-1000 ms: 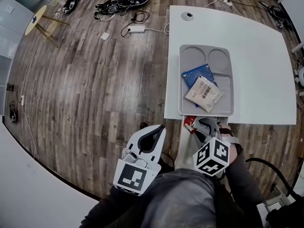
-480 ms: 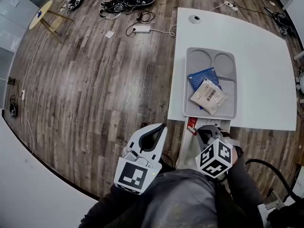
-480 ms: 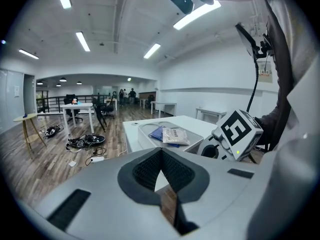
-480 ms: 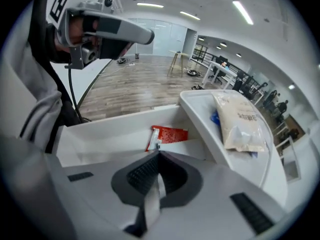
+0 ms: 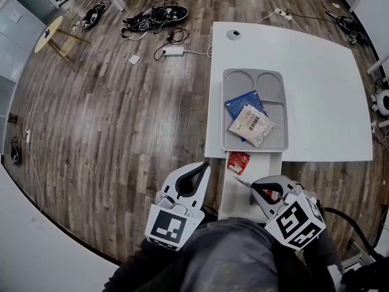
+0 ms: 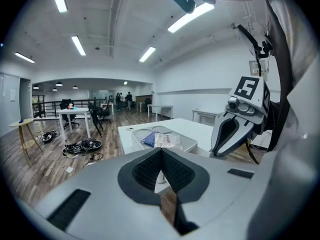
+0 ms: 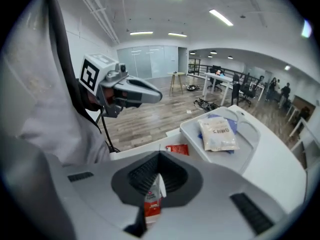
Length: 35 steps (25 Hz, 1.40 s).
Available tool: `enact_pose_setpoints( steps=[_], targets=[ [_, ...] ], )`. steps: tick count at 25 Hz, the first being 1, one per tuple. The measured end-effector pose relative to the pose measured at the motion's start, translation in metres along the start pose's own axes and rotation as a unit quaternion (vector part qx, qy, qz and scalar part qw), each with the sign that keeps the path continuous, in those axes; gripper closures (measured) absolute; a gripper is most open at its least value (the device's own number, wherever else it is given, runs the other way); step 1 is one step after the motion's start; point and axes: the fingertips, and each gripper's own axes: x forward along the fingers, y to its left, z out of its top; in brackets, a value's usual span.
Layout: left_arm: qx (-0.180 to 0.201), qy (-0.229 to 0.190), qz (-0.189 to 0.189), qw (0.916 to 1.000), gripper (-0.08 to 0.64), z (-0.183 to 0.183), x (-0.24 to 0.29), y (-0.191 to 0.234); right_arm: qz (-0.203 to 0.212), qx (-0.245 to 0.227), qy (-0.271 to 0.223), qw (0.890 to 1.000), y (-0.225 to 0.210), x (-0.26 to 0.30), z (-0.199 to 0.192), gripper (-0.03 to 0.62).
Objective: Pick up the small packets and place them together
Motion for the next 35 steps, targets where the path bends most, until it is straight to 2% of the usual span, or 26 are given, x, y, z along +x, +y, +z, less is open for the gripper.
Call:
enact_pose_setpoints(
  steps=[6, 10, 13, 17, 20, 22, 24, 29, 30, 32, 35],
  targets=[
    [0.011, -0.016, -0.005, 0.9998, 0.572, 0.006, 0.006, -0.009, -0.003, 0.004, -0.054, 0.999, -0.012, -0.027, 0.024, 0.588],
    [0.009, -0.02, 0.0, 0.9998, 0.572, 0.012, 0.004, -0.009, -0.026, 0.006, -0.085, 0.996, -0.053, -0.051, 0.047, 0.588],
    [0.006, -0.02, 0.007, 0.9998, 0.572, 0.011, -0.001, -0.008, -0.077, 0.002, -0.099, 0.992, -0.103, -0.068, 0.063, 0.588],
    [-0.006, -0.011, 0.025, 0.9996, 0.572, 0.003, -0.01, 0.002, -0.165, -0.016, -0.099, 0.981, -0.164, -0.077, 0.084, 0.588],
    [-0.011, -0.002, 0.036, 0.9993, 0.572, -0.005, -0.015, 0.013, -0.227, -0.042, -0.076, 0.97, -0.192, -0.063, 0.089, 0.588],
    [-0.015, 0.003, 0.042, 0.999, 0.572, -0.01, -0.018, 0.019, -0.253, -0.056, -0.055, 0.964, -0.199, -0.042, 0.083, 0.588],
    [-0.019, 0.008, 0.047, 0.9987, 0.572, -0.015, -0.021, 0.023, -0.243, -0.053, -0.046, 0.967, -0.193, -0.019, 0.075, 0.588],
    [-0.023, 0.011, 0.05, 0.9984, 0.572, -0.018, -0.022, 0.028, -0.169, -0.024, -0.041, 0.984, -0.165, 0.018, 0.06, 0.586],
    [-0.023, 0.01, 0.048, 0.9986, 0.572, -0.018, -0.021, 0.027, -0.155, -0.021, -0.048, 0.987, -0.16, 0.019, 0.061, 0.57],
    [-0.021, 0.01, 0.041, 0.9989, 0.572, -0.017, -0.02, 0.023, -0.133, -0.018, -0.063, 0.989, -0.152, 0.017, 0.065, 0.459],
    [-0.018, 0.01, 0.032, 0.9993, 0.572, -0.011, -0.019, 0.015, -0.139, -0.019, -0.091, 0.986, -0.149, -0.002, 0.074, 0.439]
  ],
)
